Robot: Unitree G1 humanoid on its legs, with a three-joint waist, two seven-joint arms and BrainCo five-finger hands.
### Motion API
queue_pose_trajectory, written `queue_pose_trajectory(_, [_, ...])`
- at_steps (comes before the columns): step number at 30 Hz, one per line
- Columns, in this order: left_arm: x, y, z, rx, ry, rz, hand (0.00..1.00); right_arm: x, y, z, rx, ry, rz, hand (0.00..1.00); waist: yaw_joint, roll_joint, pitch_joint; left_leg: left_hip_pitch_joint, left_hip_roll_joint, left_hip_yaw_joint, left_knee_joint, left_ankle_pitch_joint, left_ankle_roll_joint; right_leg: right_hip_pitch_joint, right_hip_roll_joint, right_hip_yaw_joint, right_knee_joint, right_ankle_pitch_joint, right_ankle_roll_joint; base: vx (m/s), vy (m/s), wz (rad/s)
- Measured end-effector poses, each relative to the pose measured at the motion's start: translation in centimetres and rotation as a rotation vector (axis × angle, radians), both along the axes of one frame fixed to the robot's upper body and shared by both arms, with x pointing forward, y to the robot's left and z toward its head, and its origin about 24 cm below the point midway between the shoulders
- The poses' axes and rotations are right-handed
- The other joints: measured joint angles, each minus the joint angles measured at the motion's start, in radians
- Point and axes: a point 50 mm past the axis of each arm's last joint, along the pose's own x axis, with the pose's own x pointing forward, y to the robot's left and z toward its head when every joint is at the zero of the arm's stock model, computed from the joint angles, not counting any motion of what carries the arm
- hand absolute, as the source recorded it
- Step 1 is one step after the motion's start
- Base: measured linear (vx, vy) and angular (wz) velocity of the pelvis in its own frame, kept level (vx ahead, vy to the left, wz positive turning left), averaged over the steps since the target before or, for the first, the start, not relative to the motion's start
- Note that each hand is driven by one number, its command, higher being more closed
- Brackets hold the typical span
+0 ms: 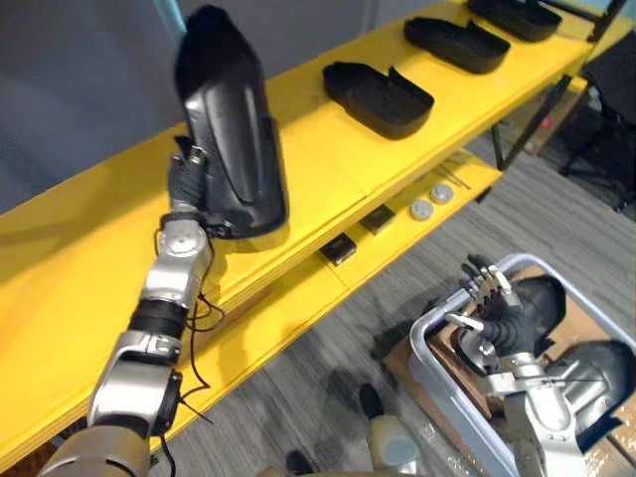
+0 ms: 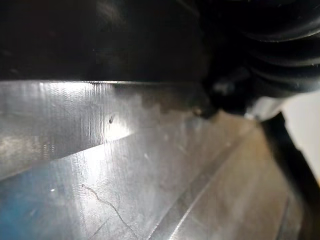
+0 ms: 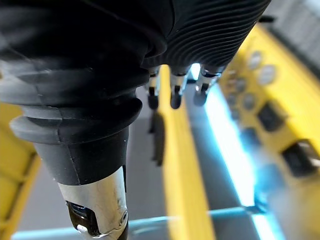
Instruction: Walk over and take plastic housings, then place them on the shelf
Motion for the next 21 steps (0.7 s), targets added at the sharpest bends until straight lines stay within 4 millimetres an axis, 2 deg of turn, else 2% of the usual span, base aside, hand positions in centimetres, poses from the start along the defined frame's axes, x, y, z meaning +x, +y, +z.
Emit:
queue_pose_trajectory(2, [0.2, 1.4, 2.1, -0.022, -0.018, 0.057, 1.00, 0.0, 0.1, -0.1, 0.002, 0.004, 0.003, 0.00, -0.012, -0.003, 0.031, -0.026, -0.003, -0.001, 0.003, 0.005, 0.003, -0.022, -0.004, 0.002, -0.006, 0.013, 0.001, -0.06, -0.018, 0.02])
queue_pose_trajectory(4, [0.2, 2.4, 3.2, -0.058, -0.024, 0.104, 1.00, 0.2, 0.5, -0.1, -0.001, 0.005, 0.017, 0.00, -0.021, -0.006, 0.059, -0.044, -0.007, -0.001, 0.004, 0.013, 0.006, -0.036, -0.009, 0.003, -0.015, 0.024, 0.001, -0.07, -0.024, 0.03])
queue_pose_trajectory(10, [0.6, 2.9, 2.4, -0.146, 0.084, 0.134, 1.00, 0.4, 1.8, -0.5, 0.019, 0.020, 0.039, 0.00, -0.022, -0.015, 0.133, -0.074, -0.010, -0.004, 0.021, 0.014, 0.008, -0.057, -0.016, 0.003, -0.014, 0.033, 0.005, -0.03, -0.006, 0.02])
queue_pose_trajectory(13, [0.4, 3.4, 3.7, -0.150, 0.059, 0.125, 1.00, 0.5, 2.2, -0.5, 0.049, 0.022, 0.033, 0.00, -0.021, -0.017, 0.145, -0.095, -0.011, -0.007, 0.032, 0.013, 0.008, -0.074, -0.020, 0.001, -0.007, 0.034, 0.005, -0.03, 0.000, 0.05])
queue_pose_trajectory(17, [0.5, 3.5, 4.0, -0.152, 0.080, 0.107, 1.00, 0.6, 2.5, -0.6, 0.076, 0.023, 0.027, 0.00, -0.019, -0.016, 0.149, -0.109, -0.009, -0.013, 0.045, 0.013, 0.008, -0.086, -0.020, -0.002, 0.005, 0.032, 0.004, -0.02, -0.011, 0.04])
queue_pose_trajectory(18, [0.5, 3.5, 3.9, -0.155, 0.089, 0.098, 0.00, 0.7, 2.7, -0.6, 0.078, 0.025, 0.033, 0.00, -0.019, -0.015, 0.149, -0.109, -0.009, -0.015, 0.047, 0.013, 0.008, -0.086, -0.020, -0.003, 0.009, 0.031, 0.003, 0.00, 0.000, 0.00])
queue_pose_trajectory(21, [0.6, 3.4, 3.6, -0.178, 0.114, 0.072, 0.00, 0.8, 2.9, -0.5, 0.082, 0.020, 0.035, 0.00, -0.019, -0.014, 0.150, -0.109, -0.009, -0.021, 0.053, 0.013, 0.008, -0.086, -0.021, -0.006, 0.019, 0.027, -0.001, -0.04, -0.006, 0.03])
